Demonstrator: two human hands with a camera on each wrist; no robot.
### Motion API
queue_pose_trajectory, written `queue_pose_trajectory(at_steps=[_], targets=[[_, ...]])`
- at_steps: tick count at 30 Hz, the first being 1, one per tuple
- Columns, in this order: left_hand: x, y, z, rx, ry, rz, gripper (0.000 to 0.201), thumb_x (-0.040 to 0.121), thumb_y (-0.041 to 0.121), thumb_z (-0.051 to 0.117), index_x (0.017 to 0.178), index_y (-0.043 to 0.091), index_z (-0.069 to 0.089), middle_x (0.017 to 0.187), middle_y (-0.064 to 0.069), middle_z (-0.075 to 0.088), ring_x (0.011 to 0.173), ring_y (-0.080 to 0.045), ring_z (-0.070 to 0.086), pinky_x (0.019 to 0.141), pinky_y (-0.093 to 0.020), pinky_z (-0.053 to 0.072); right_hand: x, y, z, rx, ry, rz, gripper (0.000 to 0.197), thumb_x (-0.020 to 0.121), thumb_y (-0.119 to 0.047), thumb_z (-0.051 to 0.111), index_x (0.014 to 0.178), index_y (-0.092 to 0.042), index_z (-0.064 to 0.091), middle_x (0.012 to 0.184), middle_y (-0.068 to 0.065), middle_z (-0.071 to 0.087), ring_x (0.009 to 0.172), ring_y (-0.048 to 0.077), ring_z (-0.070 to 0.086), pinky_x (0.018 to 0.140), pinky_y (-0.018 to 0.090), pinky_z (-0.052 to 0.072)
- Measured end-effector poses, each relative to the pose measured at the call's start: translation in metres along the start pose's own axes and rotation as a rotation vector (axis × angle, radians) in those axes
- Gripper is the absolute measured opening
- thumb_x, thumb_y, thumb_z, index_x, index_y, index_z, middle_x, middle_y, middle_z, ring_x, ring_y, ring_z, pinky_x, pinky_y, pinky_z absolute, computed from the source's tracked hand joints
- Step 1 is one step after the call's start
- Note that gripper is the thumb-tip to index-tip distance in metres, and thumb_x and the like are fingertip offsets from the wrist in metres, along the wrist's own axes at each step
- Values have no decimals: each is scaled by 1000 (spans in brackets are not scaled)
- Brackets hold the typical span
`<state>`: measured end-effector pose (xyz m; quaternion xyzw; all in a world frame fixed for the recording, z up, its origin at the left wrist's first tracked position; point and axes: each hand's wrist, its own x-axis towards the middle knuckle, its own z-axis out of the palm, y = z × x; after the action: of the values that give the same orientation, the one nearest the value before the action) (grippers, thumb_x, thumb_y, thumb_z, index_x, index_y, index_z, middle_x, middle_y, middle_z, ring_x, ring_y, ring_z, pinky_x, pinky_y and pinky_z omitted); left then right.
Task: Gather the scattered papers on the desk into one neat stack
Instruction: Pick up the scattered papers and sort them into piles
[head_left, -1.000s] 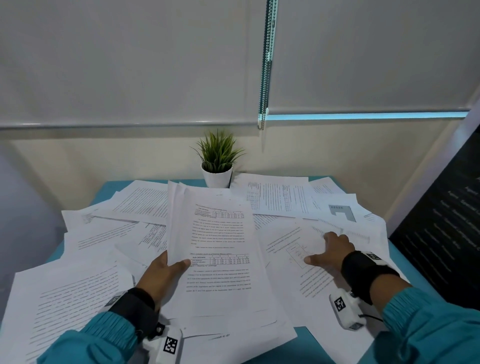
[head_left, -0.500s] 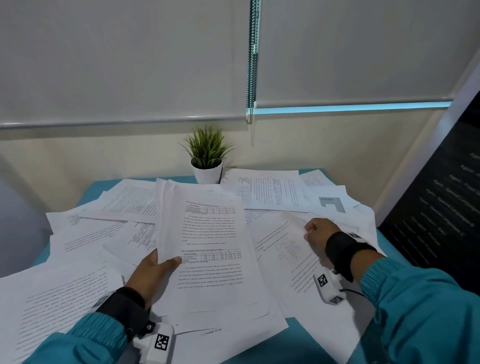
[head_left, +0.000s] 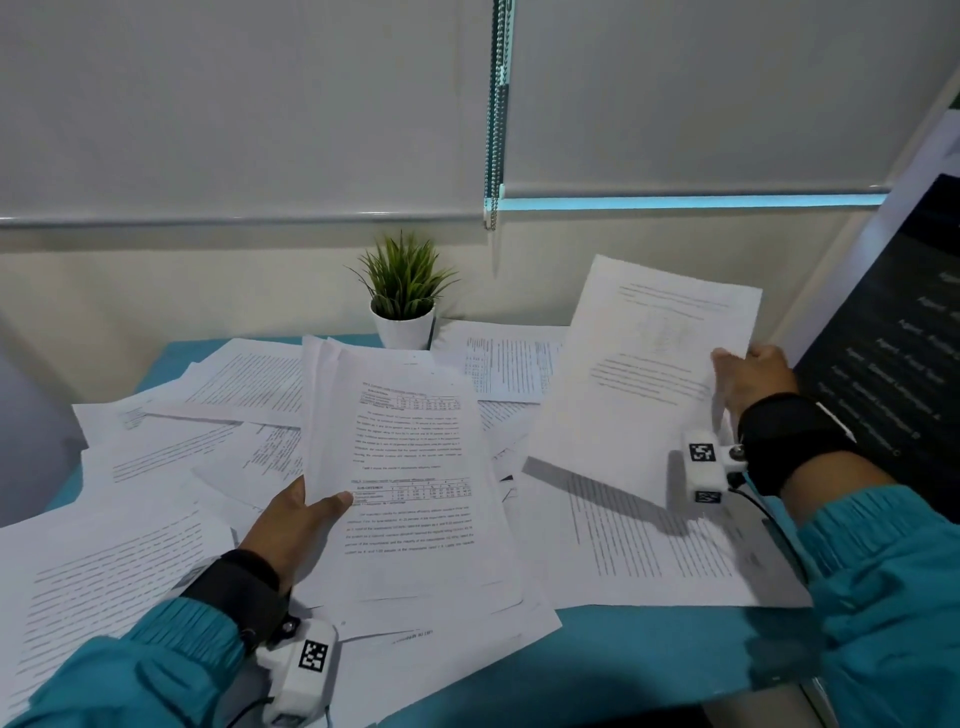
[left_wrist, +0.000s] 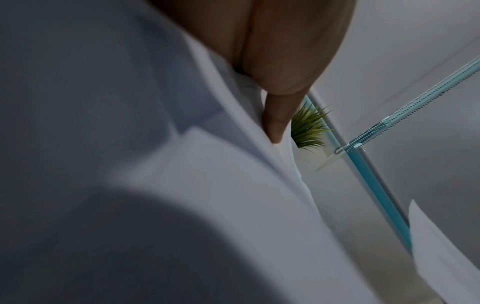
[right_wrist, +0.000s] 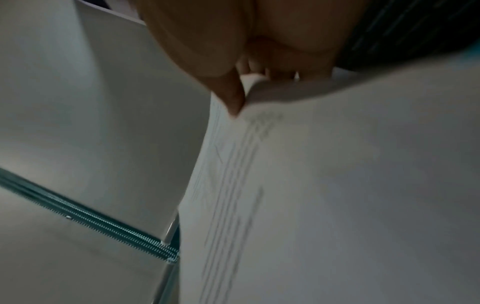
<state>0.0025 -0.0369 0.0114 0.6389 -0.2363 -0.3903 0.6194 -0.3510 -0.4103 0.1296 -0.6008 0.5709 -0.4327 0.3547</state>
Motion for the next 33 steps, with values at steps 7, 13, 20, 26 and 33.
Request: queue_pose_trajectory(at_steps=[7, 13, 20, 26, 33], targets=[[2, -1, 5, -55, 43, -46, 38, 94, 2, 58, 132, 8, 55, 121, -15, 69, 113, -37, 64, 105, -55, 43, -21, 4, 11, -242, -620, -51, 22, 87, -15, 65, 108, -7, 65, 105, 12, 69, 99, 31, 65, 95, 40, 47], [5, -4, 3, -74, 22, -41, 40, 94, 2, 57, 134, 9, 54, 124, -15, 67, 116, -37, 62, 107, -57, 41, -60, -9, 37, -912, -759, -281, 26, 83, -25, 55, 108, -20, 58, 121, 2, 55, 117, 23, 51, 88, 26, 37], [4, -2, 3, -105, 9, -46, 40, 94, 2, 57, 133, 7, 54, 123, -16, 68, 115, -38, 63, 106, -56, 42, -84, 27, 78, -1095, -840, -372, 49, 81, -24, 57, 128, -12, 50, 143, 2, 36, 126, 24, 41, 105, 32, 37], [5, -3, 5, -133, 1, -48, 43, 92, 1, 61, 133, 6, 53, 123, -16, 68, 115, -37, 63, 107, -56, 41, -78, 34, 72, -1181, -790, -434, 33, 71, -35, 56, 104, -27, 58, 128, -6, 42, 112, 20, 45, 94, 36, 39], [3, 0, 7, -142, 6, -43, 39, 92, 0, 61, 130, 6, 55, 124, -17, 67, 114, -36, 64, 106, -52, 43, -70, 43, 64, -1122, -775, -378, 22, 66, -37, 59, 73, -35, 40, 112, -13, 39, 102, 14, 43, 84, 29, 42]])
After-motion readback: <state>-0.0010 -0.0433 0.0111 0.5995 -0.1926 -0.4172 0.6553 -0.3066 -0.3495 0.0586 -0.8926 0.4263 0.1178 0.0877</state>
